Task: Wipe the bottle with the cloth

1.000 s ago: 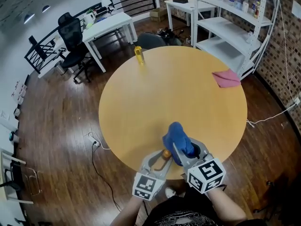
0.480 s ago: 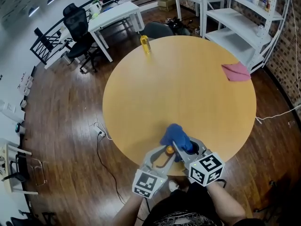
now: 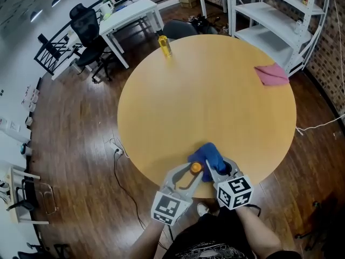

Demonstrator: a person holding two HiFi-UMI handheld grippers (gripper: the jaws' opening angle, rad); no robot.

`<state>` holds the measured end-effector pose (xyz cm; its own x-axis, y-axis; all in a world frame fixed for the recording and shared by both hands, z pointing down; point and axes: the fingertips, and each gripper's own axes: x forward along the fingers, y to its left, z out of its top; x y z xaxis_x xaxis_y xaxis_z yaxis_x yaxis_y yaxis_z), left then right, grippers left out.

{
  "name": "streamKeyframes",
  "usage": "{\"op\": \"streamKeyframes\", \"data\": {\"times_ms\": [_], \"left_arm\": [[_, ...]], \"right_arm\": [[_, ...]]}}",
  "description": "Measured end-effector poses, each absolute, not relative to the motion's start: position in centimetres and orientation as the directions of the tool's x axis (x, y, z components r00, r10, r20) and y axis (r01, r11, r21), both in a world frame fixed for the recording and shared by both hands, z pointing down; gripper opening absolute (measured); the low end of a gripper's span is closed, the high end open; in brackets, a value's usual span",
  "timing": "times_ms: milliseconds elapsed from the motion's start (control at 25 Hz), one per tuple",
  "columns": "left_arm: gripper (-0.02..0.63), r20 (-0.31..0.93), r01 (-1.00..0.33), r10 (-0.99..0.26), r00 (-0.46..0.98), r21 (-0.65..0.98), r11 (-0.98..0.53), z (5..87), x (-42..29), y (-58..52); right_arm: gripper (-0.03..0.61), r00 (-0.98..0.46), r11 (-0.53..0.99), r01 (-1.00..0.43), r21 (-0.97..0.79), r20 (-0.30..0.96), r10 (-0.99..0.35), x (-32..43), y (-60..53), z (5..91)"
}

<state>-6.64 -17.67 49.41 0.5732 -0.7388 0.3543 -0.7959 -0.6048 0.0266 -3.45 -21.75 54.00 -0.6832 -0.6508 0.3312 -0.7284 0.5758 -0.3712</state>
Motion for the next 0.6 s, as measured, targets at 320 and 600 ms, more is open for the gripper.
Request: {"op": "streamKeyframes", "data": {"times_ms": [320,600], "left_arm": [[0.143,0.354,-0.791,-0.736,0.577,0.020,-0.611,49.8,-6.4,-17.5],[0.143,0.362,-0.784,-0.732,0.577,-0.007,-0.621,50.1,-5.9,-17.3]], "right_arm": [[0.081,-0.647,0.576,-0.759,-0.303,0.450,-0.616,-2.8,-20.1,58.2],[0.083,-0.732,0.669,-0.677,-0.307,0.375,-0.569,-2.8,-22.1,51.9]]}}
